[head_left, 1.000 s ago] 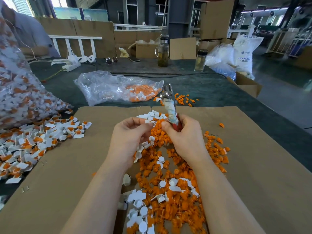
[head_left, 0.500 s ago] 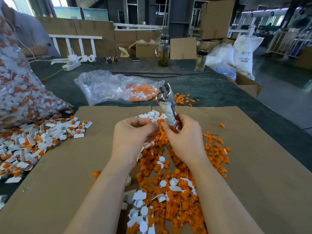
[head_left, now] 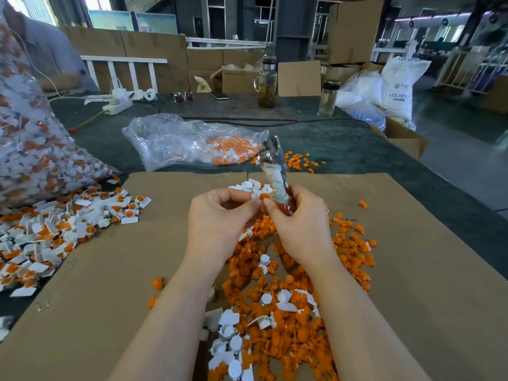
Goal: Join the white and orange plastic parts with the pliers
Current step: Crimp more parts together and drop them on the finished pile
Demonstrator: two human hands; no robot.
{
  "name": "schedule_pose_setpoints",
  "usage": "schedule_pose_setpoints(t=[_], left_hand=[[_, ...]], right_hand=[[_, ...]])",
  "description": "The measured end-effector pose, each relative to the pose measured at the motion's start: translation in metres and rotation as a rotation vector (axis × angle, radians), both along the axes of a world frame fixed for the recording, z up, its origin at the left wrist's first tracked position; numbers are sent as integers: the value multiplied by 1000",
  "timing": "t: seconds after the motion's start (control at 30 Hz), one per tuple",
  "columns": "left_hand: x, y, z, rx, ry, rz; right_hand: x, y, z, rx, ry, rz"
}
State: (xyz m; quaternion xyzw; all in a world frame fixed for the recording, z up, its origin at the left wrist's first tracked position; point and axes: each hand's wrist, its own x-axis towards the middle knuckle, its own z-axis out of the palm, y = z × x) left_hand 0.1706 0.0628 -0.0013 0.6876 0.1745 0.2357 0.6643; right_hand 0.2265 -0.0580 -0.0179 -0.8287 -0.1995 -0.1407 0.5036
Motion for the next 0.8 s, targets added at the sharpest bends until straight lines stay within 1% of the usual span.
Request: schedule_pose_setpoints(t=[0.13, 0.2, 0.27, 0.33, 0.4, 0.53, 0.63, 0.73, 0.8], left_hand=[[4, -1, -5, 60, 47, 60], [5, 1, -7, 120, 73, 116], [5, 5, -7, 97, 85, 153], [3, 9, -7, 36, 80, 163], [2, 12, -5, -13, 63, 172], [0, 17, -4, -67, 37, 193], [-2, 20, -4, -98, 20, 202], [-4, 23, -3, -130, 19, 221], [-4, 24, -2, -148, 20, 229]], right_hand=[[1, 0, -2, -10, 22, 12], [1, 0, -1, -72, -19, -26], [2, -3, 0, -148, -69, -95], [7, -9, 2, -219, -91, -225], [13, -22, 4, -282, -66, -408], [25, -53, 4, -330, 45, -714], [30, -68, 4, -369, 151, -846], [32, -71, 2, -373, 222, -866], [30, -66, 3, -346, 190, -780]])
